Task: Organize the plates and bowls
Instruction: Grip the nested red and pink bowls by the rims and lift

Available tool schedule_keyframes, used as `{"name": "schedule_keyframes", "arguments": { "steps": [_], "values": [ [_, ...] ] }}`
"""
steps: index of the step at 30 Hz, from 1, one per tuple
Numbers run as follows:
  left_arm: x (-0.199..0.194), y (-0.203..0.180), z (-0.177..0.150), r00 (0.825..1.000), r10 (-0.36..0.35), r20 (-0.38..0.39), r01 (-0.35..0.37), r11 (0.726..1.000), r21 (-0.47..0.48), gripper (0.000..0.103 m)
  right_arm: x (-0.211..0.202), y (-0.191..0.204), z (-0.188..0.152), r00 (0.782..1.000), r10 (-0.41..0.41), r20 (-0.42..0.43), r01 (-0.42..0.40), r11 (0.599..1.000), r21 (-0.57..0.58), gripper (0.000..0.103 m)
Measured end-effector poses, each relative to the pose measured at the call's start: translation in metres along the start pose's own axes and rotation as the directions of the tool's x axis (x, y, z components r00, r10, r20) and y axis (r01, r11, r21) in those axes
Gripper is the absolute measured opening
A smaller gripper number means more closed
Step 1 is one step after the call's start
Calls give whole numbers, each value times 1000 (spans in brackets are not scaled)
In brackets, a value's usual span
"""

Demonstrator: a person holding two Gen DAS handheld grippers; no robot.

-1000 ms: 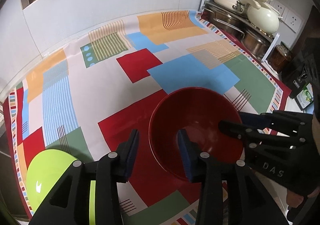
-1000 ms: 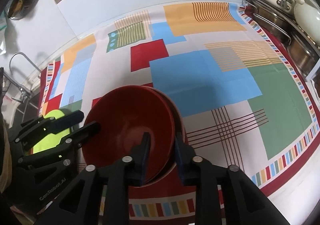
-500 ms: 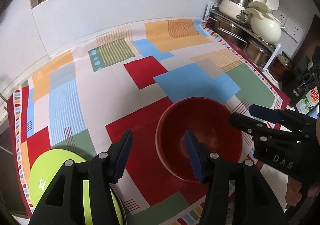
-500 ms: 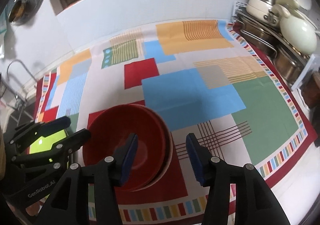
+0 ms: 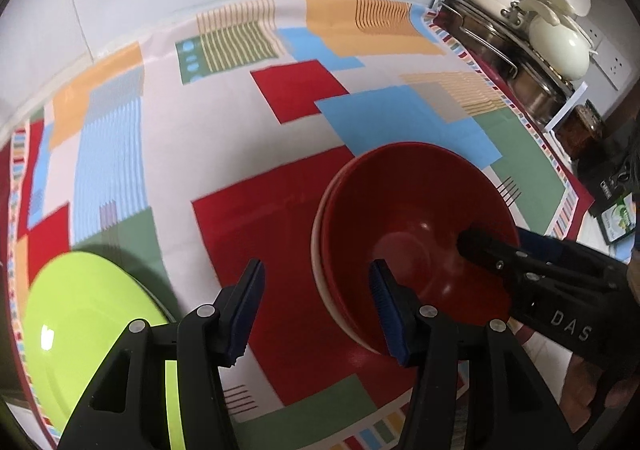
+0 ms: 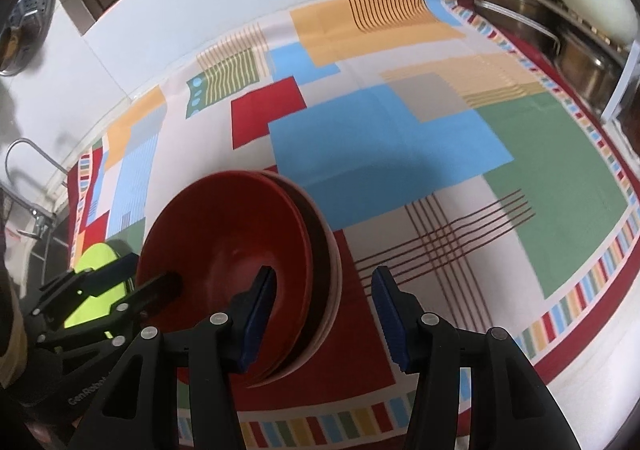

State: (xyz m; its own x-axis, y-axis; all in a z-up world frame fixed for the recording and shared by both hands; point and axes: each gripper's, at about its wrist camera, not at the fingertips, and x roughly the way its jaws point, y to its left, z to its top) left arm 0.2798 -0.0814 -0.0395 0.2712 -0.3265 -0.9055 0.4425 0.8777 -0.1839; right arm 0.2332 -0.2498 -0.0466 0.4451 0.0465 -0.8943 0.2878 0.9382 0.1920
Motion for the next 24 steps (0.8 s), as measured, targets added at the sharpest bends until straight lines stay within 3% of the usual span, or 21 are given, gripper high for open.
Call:
{"name": "schedule_keyframes", "arguments": {
  "steps": [4, 13, 18, 24],
  "values": [
    [8, 0, -1, 999, -25, -30, 24, 999, -42, 52, 4, -1, -1, 1000, 18, -20, -18, 1000, 16, 43],
    [20, -1, -3, 996, -45, -71, 37, 992, -119, 38, 20, -3, -1, 995, 47, -86, -43, 998, 36, 31],
    [24, -1, -3, 996, -46, -80, 35, 990, -137, 27, 26, -1, -1, 993, 53, -105, -51, 999, 17, 31],
    [24, -5, -3, 997, -19, -73, 8, 989, -148, 28, 30, -2, 1, 990, 65, -122, -66, 998, -3, 30]
  ]
}}
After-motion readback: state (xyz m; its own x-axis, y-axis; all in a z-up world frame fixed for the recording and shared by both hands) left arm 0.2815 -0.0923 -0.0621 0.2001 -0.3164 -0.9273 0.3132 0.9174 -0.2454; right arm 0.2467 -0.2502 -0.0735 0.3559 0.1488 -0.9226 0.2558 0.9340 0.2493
